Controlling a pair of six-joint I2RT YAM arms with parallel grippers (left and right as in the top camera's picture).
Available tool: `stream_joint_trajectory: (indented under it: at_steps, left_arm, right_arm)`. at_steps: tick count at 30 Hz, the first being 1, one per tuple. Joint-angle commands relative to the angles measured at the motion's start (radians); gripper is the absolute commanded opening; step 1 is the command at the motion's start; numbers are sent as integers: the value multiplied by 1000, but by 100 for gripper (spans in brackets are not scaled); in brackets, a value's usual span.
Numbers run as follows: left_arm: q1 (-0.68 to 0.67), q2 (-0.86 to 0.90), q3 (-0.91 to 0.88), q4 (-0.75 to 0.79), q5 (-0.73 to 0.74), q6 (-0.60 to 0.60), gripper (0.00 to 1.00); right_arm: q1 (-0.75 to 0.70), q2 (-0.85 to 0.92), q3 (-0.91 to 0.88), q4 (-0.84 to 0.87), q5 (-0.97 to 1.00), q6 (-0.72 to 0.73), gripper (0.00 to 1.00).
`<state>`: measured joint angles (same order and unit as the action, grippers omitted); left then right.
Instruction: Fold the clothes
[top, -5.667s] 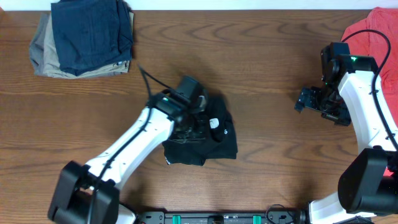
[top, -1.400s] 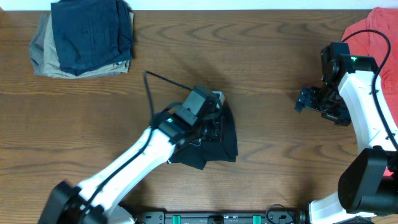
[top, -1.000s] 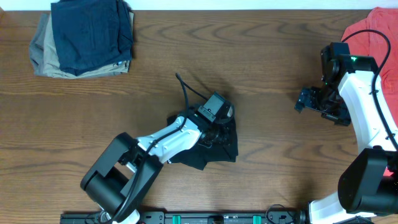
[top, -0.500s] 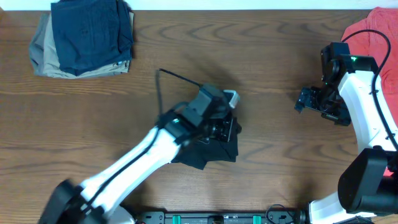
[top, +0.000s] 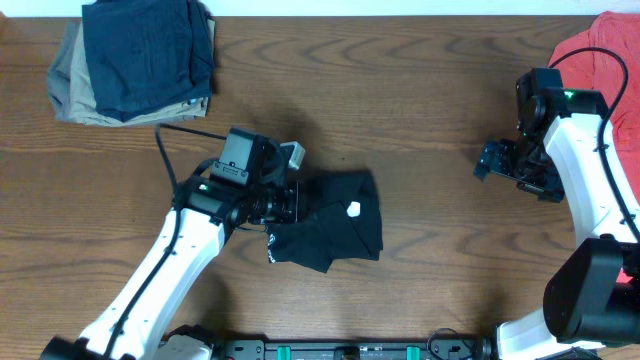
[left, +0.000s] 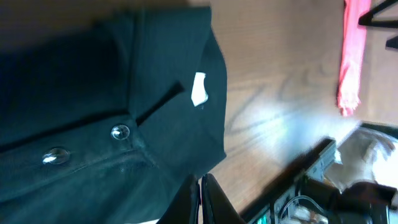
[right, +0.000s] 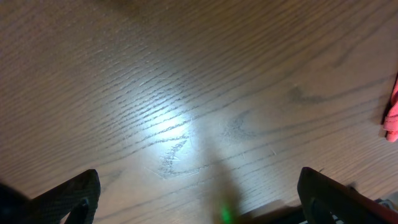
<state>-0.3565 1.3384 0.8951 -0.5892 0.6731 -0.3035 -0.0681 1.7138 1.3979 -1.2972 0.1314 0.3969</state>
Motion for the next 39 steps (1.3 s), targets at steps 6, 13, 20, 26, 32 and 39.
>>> stream_joint_trajectory:
  at_steps: [6, 13, 20, 26, 32, 39]
  left_arm:
    - [13, 206, -240, 373, 381, 69, 6]
    - [13, 418, -299, 610, 514, 72, 6]
    - [13, 476, -294, 648, 532, 60, 6]
    - [7, 370, -266, 647, 554, -48, 6]
    - [9, 112, -253, 672, 513, -150, 6]
    - [15, -63, -253, 678, 217, -169, 6]
  right_arm:
    - [4, 5, 13, -1, 11, -9, 99]
    - [4, 5, 13, -1, 10, -9, 99]
    - [4, 5, 13, -1, 10, -9, 99]
    - [4, 5, 13, -1, 10, -9, 99]
    - [4, 5, 13, -1, 10, -9, 99]
    - [4, 5, 13, -1, 11, -9, 99]
